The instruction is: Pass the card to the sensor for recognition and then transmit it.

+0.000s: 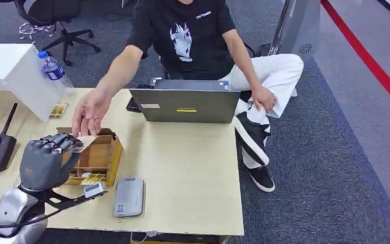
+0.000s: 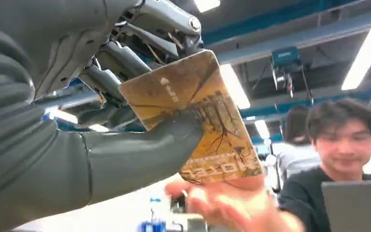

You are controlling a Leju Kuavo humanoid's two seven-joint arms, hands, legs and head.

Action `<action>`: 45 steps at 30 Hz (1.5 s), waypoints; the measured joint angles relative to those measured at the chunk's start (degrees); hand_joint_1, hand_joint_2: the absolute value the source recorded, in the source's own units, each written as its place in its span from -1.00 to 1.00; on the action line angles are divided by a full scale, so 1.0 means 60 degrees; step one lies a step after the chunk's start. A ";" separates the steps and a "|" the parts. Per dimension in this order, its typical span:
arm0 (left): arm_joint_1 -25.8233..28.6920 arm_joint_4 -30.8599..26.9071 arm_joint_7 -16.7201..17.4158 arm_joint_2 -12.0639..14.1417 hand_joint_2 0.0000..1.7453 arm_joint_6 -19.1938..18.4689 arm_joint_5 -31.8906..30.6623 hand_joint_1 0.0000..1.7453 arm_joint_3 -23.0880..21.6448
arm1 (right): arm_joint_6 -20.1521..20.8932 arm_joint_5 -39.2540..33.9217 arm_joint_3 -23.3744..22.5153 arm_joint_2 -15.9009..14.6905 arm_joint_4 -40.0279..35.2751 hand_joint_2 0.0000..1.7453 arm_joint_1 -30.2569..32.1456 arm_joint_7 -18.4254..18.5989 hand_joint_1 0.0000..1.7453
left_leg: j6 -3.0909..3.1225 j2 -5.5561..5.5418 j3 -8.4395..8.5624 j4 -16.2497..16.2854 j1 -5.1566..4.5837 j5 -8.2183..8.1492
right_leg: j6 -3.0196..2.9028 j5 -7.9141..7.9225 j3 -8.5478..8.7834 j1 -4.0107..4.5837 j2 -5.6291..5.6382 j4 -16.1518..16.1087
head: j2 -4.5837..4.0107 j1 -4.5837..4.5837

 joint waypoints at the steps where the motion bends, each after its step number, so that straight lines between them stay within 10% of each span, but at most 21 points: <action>1: 0.0078 -0.0029 -0.0040 -0.0029 1.00 -0.0135 0.0040 1.00 -0.0007 | 0.0004 -0.0022 -0.0029 0.0000 -0.0004 1.00 0.0002 0.0000 -1.00 | 0.0000 -0.0001 0.0000 0.0000 0.0000 0.0000 | 0.0000 0.0000 0.0001 0.0000 -0.0002 0.0000 | 0.0000 0.0004; 26: 0.0386 0.2113 0.0434 -0.0765 1.00 -0.1723 -0.0423 1.00 -0.1909 | 0.0000 -0.0095 -0.0117 0.0015 -0.0080 1.00 0.0029 0.0095 -1.00 | 0.0000 -0.0001 0.0000 0.0000 0.0000 0.0001 | 0.0000 0.0001 0.0000 0.0000 -0.0002 0.0000 | 0.0000 0.0000; 45: -0.0679 0.1825 0.1006 -0.0375 1.00 -0.1887 -0.0365 1.00 -0.1890 | -0.0018 -0.0084 -0.0116 0.0015 -0.0080 1.00 0.0040 0.0036 -1.00 | -0.0004 -0.0004 0.0000 0.0000 0.0003 0.0011 | -0.0002 0.0003 0.0001 0.0002 -0.0006 0.0002 | 0.0000 -0.0007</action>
